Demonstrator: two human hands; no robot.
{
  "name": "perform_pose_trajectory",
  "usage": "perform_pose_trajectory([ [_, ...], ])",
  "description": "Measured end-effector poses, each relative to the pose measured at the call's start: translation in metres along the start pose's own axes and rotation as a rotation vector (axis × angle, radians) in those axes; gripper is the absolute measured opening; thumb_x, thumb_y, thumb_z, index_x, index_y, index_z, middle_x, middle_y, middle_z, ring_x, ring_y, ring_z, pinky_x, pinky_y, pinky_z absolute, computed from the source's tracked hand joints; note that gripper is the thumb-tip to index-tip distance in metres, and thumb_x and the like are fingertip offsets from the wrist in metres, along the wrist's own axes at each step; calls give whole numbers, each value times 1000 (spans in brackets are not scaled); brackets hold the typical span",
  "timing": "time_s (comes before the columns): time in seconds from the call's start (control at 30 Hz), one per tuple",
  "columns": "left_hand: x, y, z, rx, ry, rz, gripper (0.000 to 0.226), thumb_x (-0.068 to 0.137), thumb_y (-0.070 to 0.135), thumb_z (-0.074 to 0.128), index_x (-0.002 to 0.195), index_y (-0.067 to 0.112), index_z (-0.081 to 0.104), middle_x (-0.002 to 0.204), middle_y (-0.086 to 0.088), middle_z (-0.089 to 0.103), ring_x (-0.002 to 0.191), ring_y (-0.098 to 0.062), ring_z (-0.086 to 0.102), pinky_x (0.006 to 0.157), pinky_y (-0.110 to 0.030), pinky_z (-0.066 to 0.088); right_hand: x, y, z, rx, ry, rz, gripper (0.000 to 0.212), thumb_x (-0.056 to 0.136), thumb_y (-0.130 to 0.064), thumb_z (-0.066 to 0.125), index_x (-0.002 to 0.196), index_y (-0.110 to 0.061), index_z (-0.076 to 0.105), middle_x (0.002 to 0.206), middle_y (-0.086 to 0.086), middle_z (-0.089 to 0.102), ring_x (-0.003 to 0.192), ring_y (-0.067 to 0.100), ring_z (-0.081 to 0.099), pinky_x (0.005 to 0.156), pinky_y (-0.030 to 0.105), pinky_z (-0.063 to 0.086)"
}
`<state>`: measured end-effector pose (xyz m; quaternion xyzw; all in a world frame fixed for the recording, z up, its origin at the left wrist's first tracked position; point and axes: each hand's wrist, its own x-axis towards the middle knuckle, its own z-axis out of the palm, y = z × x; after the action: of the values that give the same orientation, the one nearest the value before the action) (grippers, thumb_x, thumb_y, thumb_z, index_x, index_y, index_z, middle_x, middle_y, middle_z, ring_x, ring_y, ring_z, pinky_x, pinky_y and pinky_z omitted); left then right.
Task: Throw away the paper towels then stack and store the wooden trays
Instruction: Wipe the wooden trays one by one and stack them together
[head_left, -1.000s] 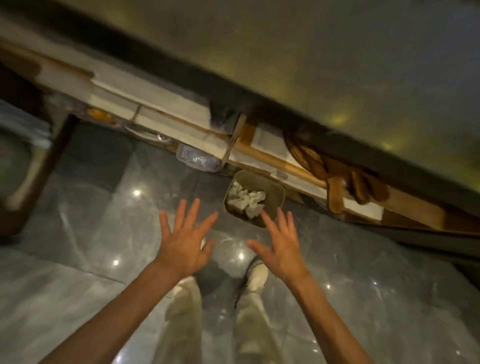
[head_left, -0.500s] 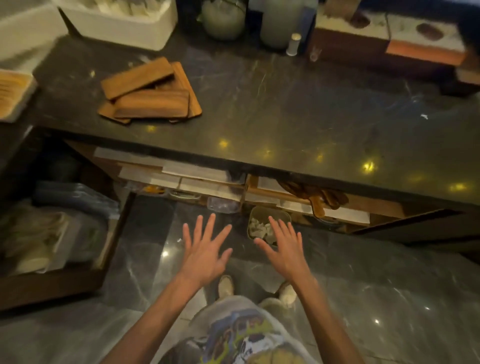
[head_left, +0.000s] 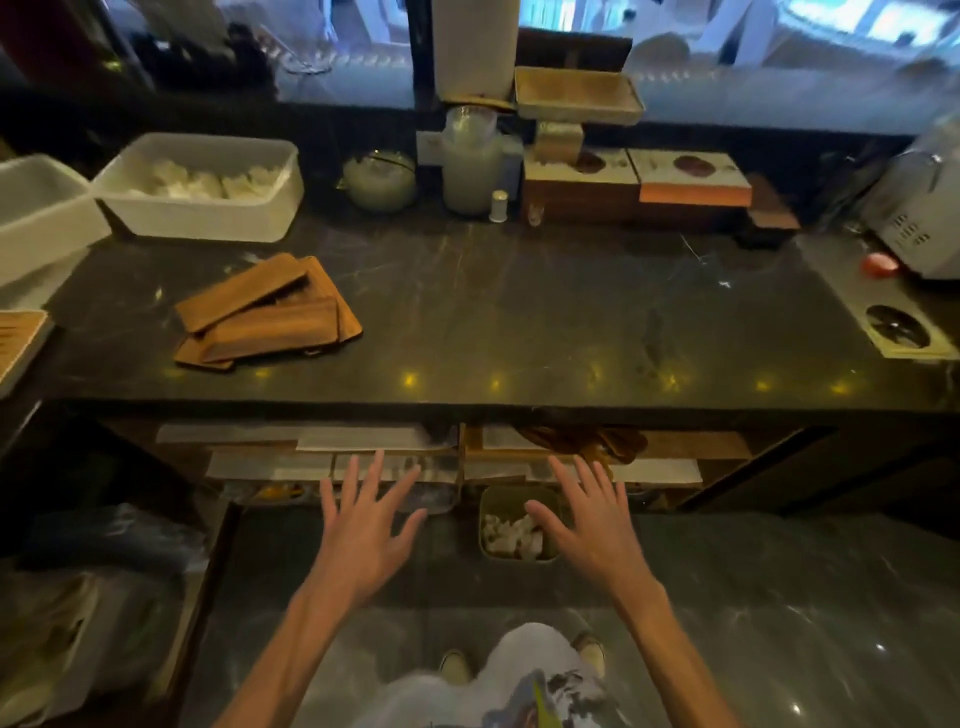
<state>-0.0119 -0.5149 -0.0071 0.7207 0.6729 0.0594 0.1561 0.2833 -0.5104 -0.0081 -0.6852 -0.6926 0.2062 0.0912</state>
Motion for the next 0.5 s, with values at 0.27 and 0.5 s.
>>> perform_pose_trajectory([
  [0.27, 2, -21, -22, -89, 66, -142, 57, 93, 62, 26, 148, 45, 21, 164, -1, 3, 147, -18, -20, 117, -50, -17, 27, -49, -8, 29, -71, -72, 78, 84, -80, 20, 152, -42, 14, 163, -7, 11, 150, 14, 0, 117, 39, -7],
  [0.5, 12, -37, -45, -142, 57, -218, 56, 97, 54, 33, 150, 39, 24, 164, -6, 0, 148, -27, -21, 119, -54, -12, 57, -97, -29, 75, -141, -157, 78, 84, -74, 24, 152, -37, 18, 163, -6, 14, 151, 14, 3, 122, 43, 1],
])
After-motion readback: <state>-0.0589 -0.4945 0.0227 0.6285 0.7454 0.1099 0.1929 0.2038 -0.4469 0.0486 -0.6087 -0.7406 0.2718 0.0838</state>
